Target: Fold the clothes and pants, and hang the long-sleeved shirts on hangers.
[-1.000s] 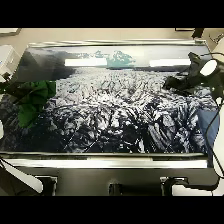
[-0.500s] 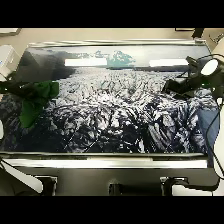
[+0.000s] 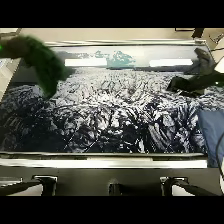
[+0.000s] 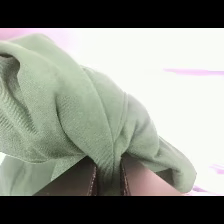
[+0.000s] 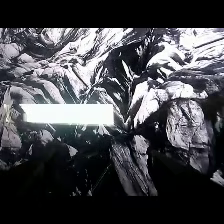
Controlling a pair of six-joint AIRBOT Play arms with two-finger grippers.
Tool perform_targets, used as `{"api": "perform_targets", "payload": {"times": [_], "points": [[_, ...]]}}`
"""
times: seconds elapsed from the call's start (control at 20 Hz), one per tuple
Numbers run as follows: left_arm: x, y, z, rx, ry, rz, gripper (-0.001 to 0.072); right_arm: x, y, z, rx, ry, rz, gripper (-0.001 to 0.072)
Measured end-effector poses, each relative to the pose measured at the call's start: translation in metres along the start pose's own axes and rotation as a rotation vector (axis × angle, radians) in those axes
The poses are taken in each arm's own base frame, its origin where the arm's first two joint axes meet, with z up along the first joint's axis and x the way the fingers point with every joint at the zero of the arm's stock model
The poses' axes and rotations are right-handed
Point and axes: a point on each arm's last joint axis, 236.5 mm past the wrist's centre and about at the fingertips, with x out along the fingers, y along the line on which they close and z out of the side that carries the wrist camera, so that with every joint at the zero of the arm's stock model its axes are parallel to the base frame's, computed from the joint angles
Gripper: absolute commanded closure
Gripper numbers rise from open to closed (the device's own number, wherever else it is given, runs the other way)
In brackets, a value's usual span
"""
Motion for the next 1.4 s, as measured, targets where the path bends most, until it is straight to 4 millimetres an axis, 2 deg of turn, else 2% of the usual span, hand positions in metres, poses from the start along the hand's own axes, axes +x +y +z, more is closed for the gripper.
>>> {"api": "perform_targets", "payload": {"times": [0.1,0.15,0.2,0.3,0.4,0.45,0.65,0.7,0.75,0.8,0.9,1.0,1.1,1.2,1.3,1.4], "points": [[-0.026,-0.084,0.0,0.102,-0.031,-0.139,0.0684,-0.024,0.003,0.0,-0.02,-0.051,-0.013,0.0023],[-0.035,-0.12,-0.007,0.148,-0.029,-0.201,0.0685,-0.037,0.004,-0.001,-0.03,-0.081,-0.02,0.0023],[-0.04,-0.147,-0.017,0.181,-0.015,-0.243,0.0685,-0.05,0.005,-0.003,-0.039,-0.104,-0.028,0.0023],[-0.039,-0.184,-0.047,0.238,0.043,-0.278,0.0685,-0.07,0.007,-0.008,-0.053,-0.138,-0.038,0.0033],[-0.019,-0.2,-0.089,0.266,0.141,-0.264,0.0685,-0.083,0.009,-0.018,-0.061,-0.137,-0.045,0.0038],[-0.003,-0.202,-0.115,0.269,0.205,-0.249,0.0684,-0.086,0.009,-0.025,-0.063,-0.118,-0.045,0.0052],[0.076,-0.2,-0.224,0.226,0.45,-0.184,0.067,-0.078,0.008,-0.05,-0.064,-0.018,-0.042,0.0052],[0.092,-0.203,-0.248,0.199,0.507,-0.186,0.0544,-0.07,0.006,-0.053,-0.06,0.006,-0.041,0.0052],[0.106,-0.206,-0.272,0.17,0.567,-0.192,0.0135,-0.062,0.004,-0.057,-0.055,0.035,-0.04,0.0048],[0.116,-0.21,-0.289,0.142,0.61,-0.198,-0.0008,-0.05,0.0,-0.062,-0.05,0.07,-0.04,0.0041],[0.128,-0.208,-0.301,0.111,0.662,-0.194,-0.0008,-0.026,-0.006,-0.069,-0.034,0.14,-0.039,0.0027],[0.128,-0.189,-0.29,0.134,0.688,-0.166,-0.0008,0.001,-0.012,-0.083,-0.017,0.232,-0.032,0.0027],[0.118,-0.147,-0.279,0.167,0.74,-0.102,-0.0007,0.028,-0.012,-0.103,0.012,0.34,-0.001,0.0027],[0.101,-0.098,-0.279,0.143,0.827,-0.035,-0.0006,0.051,-0.008,-0.128,0.041,0.442,0.048,0.0027],[0.081,-0.069,-0.3,0.079,0.936,-0.042,-0.0004,0.07,-0.001,-0.153,0.075,0.518,0.107,0.0017],[0.067,-0.054,-0.336,0.009,1.032,-0.076,-0.0004,0.088,0.005,-0.18,0.106,0.584,0.159,0.0008]]}}
